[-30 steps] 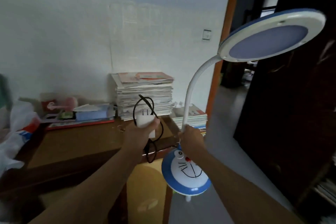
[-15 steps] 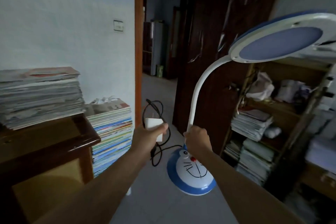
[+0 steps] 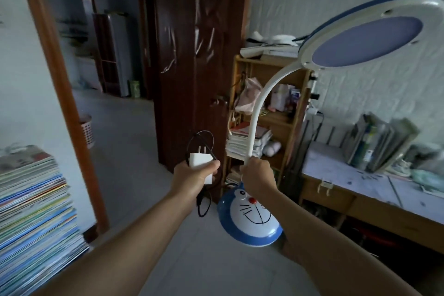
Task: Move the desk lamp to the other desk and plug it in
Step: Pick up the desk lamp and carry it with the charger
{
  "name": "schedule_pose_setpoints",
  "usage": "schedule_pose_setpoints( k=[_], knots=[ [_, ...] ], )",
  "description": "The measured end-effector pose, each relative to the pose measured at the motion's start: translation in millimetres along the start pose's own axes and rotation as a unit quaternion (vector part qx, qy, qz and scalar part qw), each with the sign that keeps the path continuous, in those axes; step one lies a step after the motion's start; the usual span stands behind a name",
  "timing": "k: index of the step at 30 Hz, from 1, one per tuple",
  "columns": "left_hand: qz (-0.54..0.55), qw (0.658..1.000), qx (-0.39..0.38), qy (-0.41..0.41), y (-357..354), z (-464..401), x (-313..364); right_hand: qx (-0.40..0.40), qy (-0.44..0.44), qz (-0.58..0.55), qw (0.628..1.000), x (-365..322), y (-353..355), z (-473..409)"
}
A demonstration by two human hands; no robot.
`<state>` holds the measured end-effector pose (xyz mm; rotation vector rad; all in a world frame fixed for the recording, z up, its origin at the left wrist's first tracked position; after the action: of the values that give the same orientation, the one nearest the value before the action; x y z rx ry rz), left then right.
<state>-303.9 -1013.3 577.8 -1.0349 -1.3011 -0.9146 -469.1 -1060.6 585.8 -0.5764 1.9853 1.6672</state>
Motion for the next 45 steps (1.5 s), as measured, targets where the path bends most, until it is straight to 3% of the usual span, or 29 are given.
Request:
schedule_pose_setpoints(
  k=[14,22,36,45],
  knots=[
    [-0.013,0.988,-0.15,0.034,-203.9,-122.1,-20.1,0.11,-0.14,0.045,0.983,129.2,88.9,-109.9],
    [-0.018,0.975,-0.216,0.042,-314.3,-146.5,-34.5,0.148,-0.21,0.045,0.965,216.6,131.9,-161.7],
    [-0.048,0.981,-0.181,0.044,-517.4,-230.5,-58.6,0.126,-0.2,0.083,0.968,362.6,202.7,-331.5],
    [-0.071,0.982,-0.163,0.068,-592.4,-313.3,-91.1,0.094,-0.21,0.08,0.97,420.7,187.7,-444.0]
  ],
)
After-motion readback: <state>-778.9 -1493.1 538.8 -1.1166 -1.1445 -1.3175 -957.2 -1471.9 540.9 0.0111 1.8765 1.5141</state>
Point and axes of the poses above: each hand's wrist, its own z-axis away from the middle knuckle, its own y-axis out of the back of the hand, x = y × z, the point moved 6 cm from there along -z, towards the middle knuckle, and after that the axes turned 3 degrees about -y, right-handed, at the moved point
